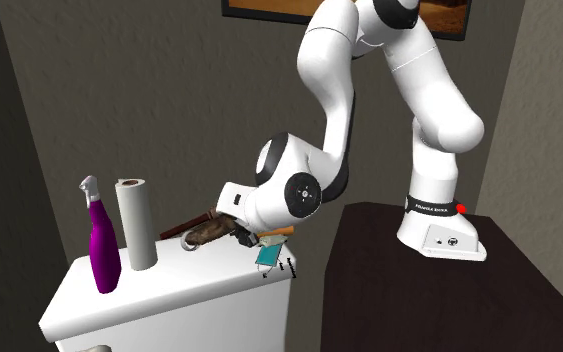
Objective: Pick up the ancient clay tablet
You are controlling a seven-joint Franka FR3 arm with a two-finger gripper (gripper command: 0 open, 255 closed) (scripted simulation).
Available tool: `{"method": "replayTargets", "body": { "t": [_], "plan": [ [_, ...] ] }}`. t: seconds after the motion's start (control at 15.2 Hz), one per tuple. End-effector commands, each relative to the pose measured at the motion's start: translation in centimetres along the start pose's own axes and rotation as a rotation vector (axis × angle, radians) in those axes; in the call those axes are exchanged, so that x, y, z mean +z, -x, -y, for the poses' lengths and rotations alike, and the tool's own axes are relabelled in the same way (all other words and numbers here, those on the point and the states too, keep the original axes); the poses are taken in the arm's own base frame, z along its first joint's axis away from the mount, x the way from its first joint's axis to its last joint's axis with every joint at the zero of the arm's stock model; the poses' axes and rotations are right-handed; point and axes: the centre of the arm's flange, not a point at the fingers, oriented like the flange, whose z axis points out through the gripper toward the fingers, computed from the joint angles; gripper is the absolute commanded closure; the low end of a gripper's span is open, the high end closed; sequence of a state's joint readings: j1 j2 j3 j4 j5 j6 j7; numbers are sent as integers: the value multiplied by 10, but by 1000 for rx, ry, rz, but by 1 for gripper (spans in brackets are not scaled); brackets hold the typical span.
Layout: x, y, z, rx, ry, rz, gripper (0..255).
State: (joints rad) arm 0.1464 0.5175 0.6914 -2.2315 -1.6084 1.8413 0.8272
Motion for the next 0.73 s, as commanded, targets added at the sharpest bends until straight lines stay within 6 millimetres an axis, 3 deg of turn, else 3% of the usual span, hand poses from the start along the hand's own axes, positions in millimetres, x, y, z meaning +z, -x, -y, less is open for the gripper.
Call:
{"method": "replayTargets", "body": {
  "t": [0.0, 0.66],
  "plan": [
    [-5, 1, -11, 2, 3, 2, 255],
    [-30, 9, -52, 1, 3, 2, 255]
  ]
}}
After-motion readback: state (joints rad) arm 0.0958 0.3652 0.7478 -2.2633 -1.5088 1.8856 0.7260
